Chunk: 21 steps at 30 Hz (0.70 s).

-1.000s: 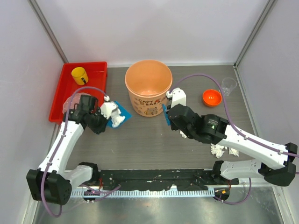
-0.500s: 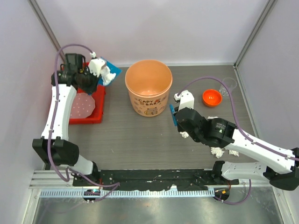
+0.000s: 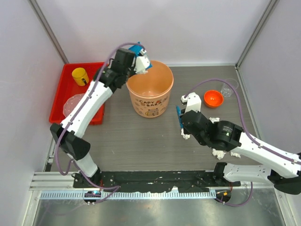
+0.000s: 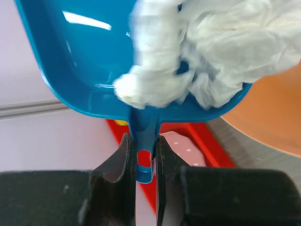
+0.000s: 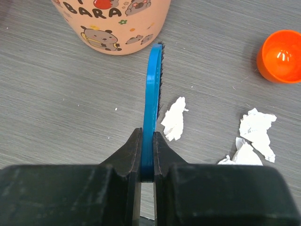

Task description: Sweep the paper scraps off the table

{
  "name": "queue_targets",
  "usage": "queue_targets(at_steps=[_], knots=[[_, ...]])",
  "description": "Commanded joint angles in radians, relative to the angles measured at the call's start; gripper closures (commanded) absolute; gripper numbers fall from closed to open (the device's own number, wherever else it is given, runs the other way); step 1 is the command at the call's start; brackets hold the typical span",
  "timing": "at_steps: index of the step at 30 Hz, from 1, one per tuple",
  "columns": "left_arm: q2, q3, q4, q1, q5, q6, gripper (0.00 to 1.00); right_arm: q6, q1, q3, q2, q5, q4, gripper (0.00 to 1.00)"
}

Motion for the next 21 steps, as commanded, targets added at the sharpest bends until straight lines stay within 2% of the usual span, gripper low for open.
queue_targets(at_steps=[1,3,4,6,7,9,10,14,17,19,20,21], knots=[[-0.025,-0.115,0.382,-0.075,-0.403,0.366,1.0,0.037,-0.005,0.04,-0.047,0.051,-0.024,0.99],[-0.053,-0.243,0.539,-0.121,-0.483,0.52,1.0,0.037,-0.007,0.046,-0.052,0.057,-0.029,0.99],[-0.064,-0.29,0.695,-0.135,-0.495,0.663,1.0,0.035,-0.007,0.047,-0.052,0.06,-0.032,0.99],[-0.085,-0.403,0.82,-0.169,-0.514,0.802,1.0,0.034,-0.007,0.061,-0.052,0.071,-0.047,0.99],[-0.09,-0.433,0.915,-0.177,-0.518,0.918,1.0,0.032,-0.007,0.067,-0.05,0.074,-0.055,0.99],[-0.093,-0.511,1.042,-0.192,-0.524,1.02,1.0,0.029,-0.007,0.087,-0.047,0.095,-0.083,0.99],[-0.094,-0.532,1.151,-0.193,-0.524,1.127,1.0,0.031,-0.01,0.095,-0.046,0.103,-0.092,0.99],[-0.088,-0.609,1.34,-0.201,-0.515,1.276,1.0,0.008,-0.036,0.15,-0.034,0.147,-0.139,0.99],[-0.094,-0.585,1.35,-0.201,-0.535,1.225,1.0,-0.025,-0.135,0.187,-0.011,0.148,-0.173,0.99],[-0.105,-0.54,1.229,-0.203,-0.558,1.115,1.0,-0.057,-0.247,0.193,0.009,0.102,-0.196,0.99],[-0.132,-0.466,1.13,-0.203,-0.563,1.024,1.0,-0.107,-0.388,0.189,0.023,0.074,-0.222,0.99],[-0.152,-0.415,0.833,-0.203,-0.546,0.755,1.0,-0.132,-0.454,0.182,0.057,0.047,-0.23,0.99]])
